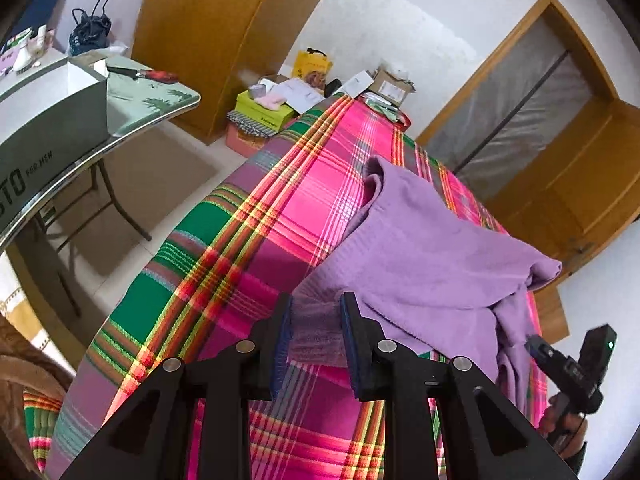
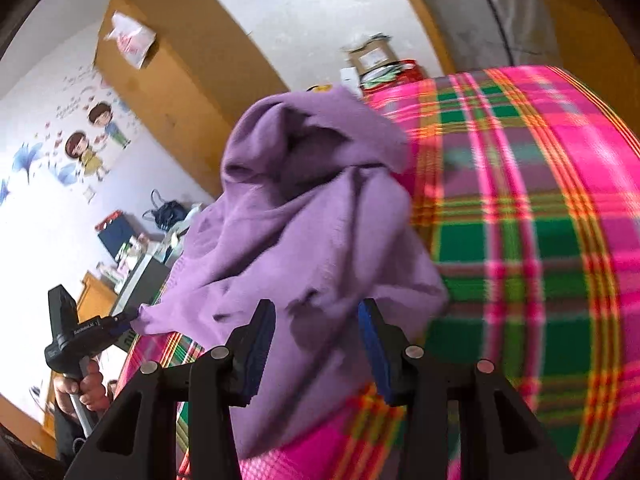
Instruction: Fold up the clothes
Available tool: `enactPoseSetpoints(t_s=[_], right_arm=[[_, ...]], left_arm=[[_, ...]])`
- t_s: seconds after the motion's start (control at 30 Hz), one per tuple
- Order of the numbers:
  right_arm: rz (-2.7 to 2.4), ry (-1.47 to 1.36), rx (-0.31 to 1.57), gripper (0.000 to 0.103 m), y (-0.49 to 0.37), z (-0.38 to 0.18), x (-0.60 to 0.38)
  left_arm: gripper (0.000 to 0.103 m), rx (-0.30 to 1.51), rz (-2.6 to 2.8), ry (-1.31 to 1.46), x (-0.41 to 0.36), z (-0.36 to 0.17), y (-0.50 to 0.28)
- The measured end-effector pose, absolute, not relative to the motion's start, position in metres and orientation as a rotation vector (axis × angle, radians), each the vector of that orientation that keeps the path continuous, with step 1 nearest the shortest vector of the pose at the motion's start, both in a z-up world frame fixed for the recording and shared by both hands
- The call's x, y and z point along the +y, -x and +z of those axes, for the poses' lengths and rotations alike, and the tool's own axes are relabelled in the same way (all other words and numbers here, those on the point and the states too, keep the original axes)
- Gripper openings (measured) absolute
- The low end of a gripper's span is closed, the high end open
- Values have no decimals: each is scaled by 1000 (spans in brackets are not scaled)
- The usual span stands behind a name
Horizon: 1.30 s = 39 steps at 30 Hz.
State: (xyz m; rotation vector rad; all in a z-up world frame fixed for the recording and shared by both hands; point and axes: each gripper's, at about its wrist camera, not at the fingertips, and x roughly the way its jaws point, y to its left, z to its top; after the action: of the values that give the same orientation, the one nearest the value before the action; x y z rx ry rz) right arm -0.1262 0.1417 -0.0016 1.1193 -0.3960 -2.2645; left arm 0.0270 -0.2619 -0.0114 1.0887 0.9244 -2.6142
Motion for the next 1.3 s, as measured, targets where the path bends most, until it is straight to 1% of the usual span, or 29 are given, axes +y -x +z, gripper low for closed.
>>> enactPoseSetpoints(t_s=[0.13,0.17,0.2,0.23,0.27,0.43,0.63,0.73,0.8,0.83,0.9,0.93,0.97,1.07,1.3], right_arm=[[-2287,-1115,-371,44,132,0,131],[-2292,-1113,-371,43,133,0,129],[-2307,-1110,-364,40,134,1,128],[-2330,-1108,-351,18,135,2,127],[-2353,-1097,-345,10,135,5,129],[-2498,-991,-365,9,119,29,170],[-2806,-931,-451,9,101,68,274],[-2985,-979,-517,11,95,76,330],[-3052,-1077,-543,17,95,70,359],[-3081,-1131,-520,22,96,67,364],[-3131,-1162,-467,29,91,63,365],[-3137,-1157,-449,40,87,61,363],[-3116,-1145,-449,44,84,59,358],[-3017,-1130,-443,44,74,51,335],[-2765,-1137,-344,44,55,31,264]], left_arm=[[25,912,-2621,-1095,-260,-12,-30],[25,908,-2619,-1101,-260,-13,-29],[25,905,-2616,-1106,-259,-14,-28],[25,904,-2616,-1110,-259,-15,-27],[25,903,-2616,-1113,-259,-15,-27],[25,908,-2624,-1110,-262,-16,-26],[25,917,-2621,-1114,-262,-20,-24],[25,923,-2627,-1116,-261,-21,-23],[25,915,-2630,-1116,-259,-20,-22],[25,905,-2630,-1115,-258,-20,-22],[26,910,-2630,-1113,-257,-19,-23],[26,911,-2629,-1115,-257,-19,-23],[26,913,-2627,-1118,-257,-20,-23],[26,924,-2621,-1126,-258,-20,-25],[28,1010,-2610,-1113,-264,-19,-39]])
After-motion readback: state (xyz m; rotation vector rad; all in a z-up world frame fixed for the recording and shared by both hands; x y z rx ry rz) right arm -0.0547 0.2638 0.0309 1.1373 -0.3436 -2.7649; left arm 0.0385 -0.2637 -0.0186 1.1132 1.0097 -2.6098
